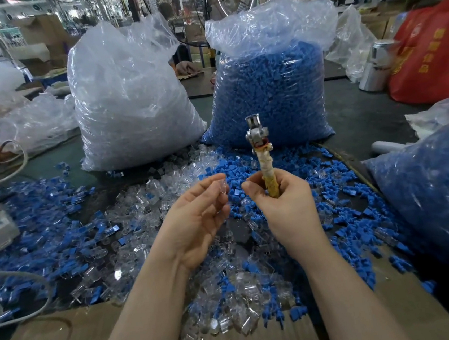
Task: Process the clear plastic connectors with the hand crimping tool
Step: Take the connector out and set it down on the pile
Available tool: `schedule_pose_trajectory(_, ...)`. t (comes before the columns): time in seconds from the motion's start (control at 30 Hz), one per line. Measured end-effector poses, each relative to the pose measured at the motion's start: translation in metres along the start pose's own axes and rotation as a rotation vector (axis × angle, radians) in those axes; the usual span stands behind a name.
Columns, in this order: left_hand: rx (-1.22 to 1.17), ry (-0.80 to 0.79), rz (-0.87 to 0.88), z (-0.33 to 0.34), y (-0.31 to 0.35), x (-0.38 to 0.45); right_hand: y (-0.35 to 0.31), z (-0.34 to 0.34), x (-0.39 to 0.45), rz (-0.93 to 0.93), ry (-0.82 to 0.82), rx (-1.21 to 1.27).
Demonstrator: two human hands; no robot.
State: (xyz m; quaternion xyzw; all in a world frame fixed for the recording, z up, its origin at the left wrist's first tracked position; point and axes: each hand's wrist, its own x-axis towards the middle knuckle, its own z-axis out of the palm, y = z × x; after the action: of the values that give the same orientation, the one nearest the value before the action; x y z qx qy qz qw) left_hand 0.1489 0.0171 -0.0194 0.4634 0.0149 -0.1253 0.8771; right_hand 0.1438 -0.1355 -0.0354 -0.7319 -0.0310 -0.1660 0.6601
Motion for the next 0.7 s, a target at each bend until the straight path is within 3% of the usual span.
schedule_pose_trajectory(0.7,0.346,0.042,0.037,-0.0013,-0.0031,-0.0013,0.0039,0.0018,-0.0040,-0.089,-0.055,-0.168)
